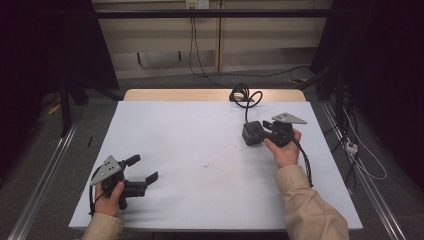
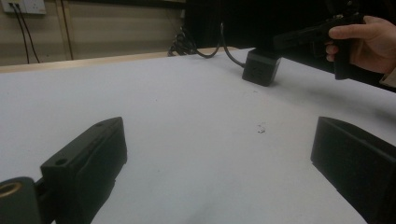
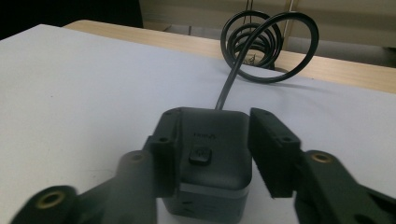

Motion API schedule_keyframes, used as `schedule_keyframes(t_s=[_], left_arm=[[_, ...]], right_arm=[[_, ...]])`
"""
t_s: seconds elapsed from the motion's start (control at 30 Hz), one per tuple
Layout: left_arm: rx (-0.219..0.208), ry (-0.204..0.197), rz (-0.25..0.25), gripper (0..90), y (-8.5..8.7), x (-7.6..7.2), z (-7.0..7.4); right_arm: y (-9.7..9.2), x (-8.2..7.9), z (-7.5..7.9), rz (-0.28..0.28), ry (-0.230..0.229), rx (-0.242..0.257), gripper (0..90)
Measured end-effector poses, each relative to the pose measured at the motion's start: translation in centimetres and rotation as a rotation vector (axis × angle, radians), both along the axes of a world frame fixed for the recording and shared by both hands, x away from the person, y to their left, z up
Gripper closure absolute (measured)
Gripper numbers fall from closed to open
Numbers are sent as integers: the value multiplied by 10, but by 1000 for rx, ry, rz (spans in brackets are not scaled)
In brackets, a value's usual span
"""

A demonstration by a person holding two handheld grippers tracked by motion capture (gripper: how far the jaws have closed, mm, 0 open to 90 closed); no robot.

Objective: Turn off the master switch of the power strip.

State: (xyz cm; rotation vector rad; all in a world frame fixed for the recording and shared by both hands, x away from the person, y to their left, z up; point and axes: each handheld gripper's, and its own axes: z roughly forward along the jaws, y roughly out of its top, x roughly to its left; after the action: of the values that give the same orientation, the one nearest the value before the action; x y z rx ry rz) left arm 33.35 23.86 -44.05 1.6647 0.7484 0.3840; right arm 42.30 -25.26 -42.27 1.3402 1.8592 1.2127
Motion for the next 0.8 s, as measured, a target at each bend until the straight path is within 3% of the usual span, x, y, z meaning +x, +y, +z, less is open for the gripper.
schedule_keyframes(t_s=[0.13, 0.33, 0.8], left_arm=[[-1, 1, 2, 34, 0, 0, 0], [-1, 0, 3, 34, 0, 0, 0], [5, -1, 3, 34, 1, -1, 0]], right_arm=[[2, -1, 1, 7, -3, -5, 397], [4, -2, 3, 22, -9, 12, 304], [6, -6, 7, 45, -4, 14, 192]])
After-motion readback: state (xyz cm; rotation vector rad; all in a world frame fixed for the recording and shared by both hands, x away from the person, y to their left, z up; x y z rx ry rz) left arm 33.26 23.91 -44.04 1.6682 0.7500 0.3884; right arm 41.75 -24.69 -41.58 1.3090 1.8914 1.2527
